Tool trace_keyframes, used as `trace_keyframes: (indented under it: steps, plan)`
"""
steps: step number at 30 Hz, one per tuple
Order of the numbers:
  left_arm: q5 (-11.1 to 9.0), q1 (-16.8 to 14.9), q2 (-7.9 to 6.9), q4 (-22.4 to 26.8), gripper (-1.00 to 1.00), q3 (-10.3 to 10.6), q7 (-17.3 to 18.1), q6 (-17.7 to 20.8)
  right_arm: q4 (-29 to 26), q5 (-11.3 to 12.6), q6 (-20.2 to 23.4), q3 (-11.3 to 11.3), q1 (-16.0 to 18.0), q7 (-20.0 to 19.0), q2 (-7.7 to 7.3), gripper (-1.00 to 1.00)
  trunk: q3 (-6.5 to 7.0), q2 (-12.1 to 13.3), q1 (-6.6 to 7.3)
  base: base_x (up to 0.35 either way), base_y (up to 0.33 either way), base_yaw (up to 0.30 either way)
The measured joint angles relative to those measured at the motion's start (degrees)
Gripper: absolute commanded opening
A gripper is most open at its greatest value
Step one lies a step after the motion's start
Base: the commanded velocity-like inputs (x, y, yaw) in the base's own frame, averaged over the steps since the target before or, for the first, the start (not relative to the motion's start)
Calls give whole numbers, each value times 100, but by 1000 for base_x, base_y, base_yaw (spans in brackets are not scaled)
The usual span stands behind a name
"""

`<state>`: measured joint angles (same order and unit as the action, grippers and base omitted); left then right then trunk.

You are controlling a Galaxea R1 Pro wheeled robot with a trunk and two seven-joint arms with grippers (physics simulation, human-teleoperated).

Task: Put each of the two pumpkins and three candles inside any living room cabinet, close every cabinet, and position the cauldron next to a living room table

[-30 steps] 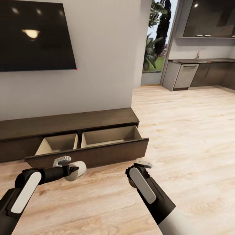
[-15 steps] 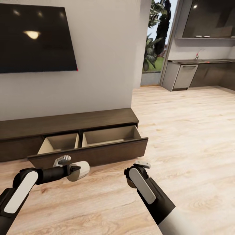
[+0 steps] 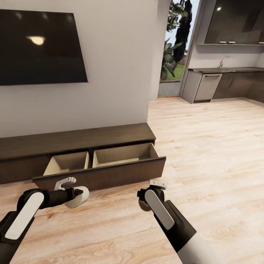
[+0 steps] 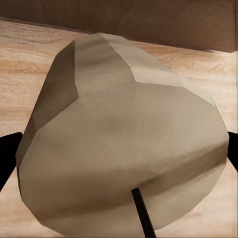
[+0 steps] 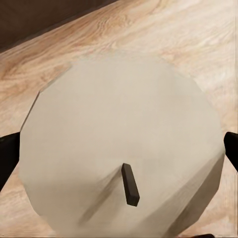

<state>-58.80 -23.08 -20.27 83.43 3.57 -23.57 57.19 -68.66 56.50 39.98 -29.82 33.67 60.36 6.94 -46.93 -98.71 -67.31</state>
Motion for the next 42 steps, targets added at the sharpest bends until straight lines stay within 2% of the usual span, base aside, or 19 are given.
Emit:
trace_keyframes:
  steps: [4, 6, 11, 14, 16, 19, 22, 27, 32, 35, 42]
  plan:
    - [-50, -5, 9, 0, -100, 29, -39, -5, 297, -24, -28, 0, 16, -419, 2, -100, 72, 160, 88, 0, 0, 0]
    - [-56, -7, 13, 0, -100, 43, -45, -5, 392, -137, -22, 1, 19, -655, 3, -100, 108, 241, 132, 0, 0, 0]
    - [-54, -9, 28, 0, -100, 113, -58, -17, 449, -272, -57, 8, 33, -771, 8, -100, 198, 441, 242, 0, 0, 0]
    - [-43, -8, 228, 1, -100, 131, -183, -27, 452, -281, -69, 5, 85, -783, 8, -100, 252, 561, 308, 0, 0, 0]
    - [15, -8, 346, 7, -100, 132, -562, -13, 452, -277, -71, 3, 93, -787, 9, -100, 288, 642, 352, 0, 0, 0]
    - [-31, -15, 609, 56, -100, 134, -1242, -21, 454, -285, -70, 2, 98, -787, 4, -100, 341, 762, 418, 0, 0, 0]
    - [-43, -17, 775, 93, -100, 141, -1491, -28, 451, -285, -72, 1, 99, -788, 2, -100, 395, 882, 483, 0, 0, 0]
    - [-22, -17, 862, 115, -100, 145, -1578, -26, 443, -291, -81, -2, 100, -785, 2, -100, 485, 1083, 593, 0, 0, 0]
    - [-27, -18, 990, 227, -100, 247, -1584, -33, 429, -361, -102, -15, 100, -785, 1, -100, 575, 1283, 703, 0, 0, 0]
    - [-17, -17, 996, 300, -100, 437, -1590, -26, 439, -409, -135, -61, 99, -789, 2, -100, 629, 1404, 769, 0, 0, 0]
    - [-52, -16, 963, 324, -100, 475, -1587, -22, 438, -422, -147, -173, 99, -793, 1, -100, 629, 1405, 771, 50, 0, 0]
